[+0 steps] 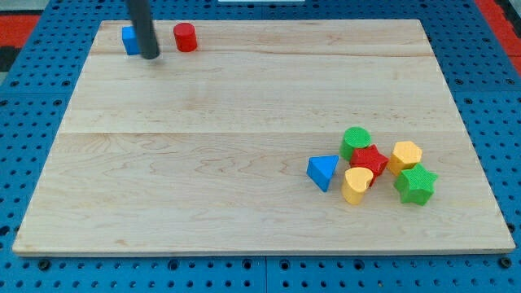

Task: Push the blue cube towards the red circle

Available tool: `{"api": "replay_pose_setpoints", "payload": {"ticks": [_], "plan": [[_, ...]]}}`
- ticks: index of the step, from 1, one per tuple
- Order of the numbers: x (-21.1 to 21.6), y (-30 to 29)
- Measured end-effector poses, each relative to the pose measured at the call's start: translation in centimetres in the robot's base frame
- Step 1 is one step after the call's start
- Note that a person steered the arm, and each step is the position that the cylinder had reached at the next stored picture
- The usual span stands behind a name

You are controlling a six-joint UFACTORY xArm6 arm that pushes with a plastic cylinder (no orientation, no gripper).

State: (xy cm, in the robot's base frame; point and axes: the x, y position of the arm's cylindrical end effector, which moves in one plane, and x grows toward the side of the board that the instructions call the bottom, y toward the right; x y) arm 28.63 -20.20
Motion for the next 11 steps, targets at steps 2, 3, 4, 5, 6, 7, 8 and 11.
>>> {"api": "replay_pose_setpoints", "payload": {"ticks": [2,3,4,5,6,7,8,11], "plan": [[-0.6,-4.5],[-0.9,-4.4],[-0.9,-3.8],[-0.4,-2.5],[-0.4,-1.6],[-1.5,-1.8],[-2.5,-2.8],[-2.9,-10.2]]}}
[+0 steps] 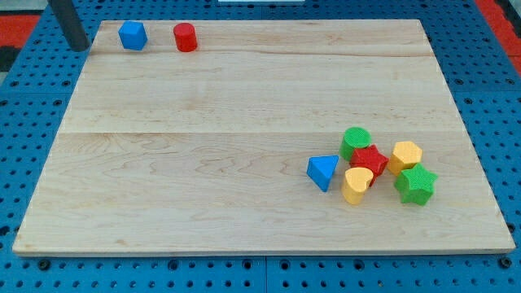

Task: Push the blue cube towards the red circle

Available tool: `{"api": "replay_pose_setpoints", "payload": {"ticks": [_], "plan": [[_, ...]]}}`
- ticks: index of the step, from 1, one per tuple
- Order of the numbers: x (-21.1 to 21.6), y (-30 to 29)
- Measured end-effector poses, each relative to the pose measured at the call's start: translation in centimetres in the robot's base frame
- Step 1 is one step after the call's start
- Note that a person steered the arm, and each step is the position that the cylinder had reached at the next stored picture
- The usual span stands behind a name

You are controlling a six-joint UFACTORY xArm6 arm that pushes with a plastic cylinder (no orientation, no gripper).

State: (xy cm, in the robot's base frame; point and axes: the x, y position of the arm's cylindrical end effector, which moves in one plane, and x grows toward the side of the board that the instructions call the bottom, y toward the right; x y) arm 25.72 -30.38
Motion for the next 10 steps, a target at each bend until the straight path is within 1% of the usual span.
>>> {"api": "replay_pose_setpoints", "payload": {"ticks": [2,3,4,5,7,10], "plan": [[-2.7,0.4],[-2.7,4.8],[-4.2,7.1],[-4.5,7.1],[-3.4,7.3],[-3.0,9.2]]}}
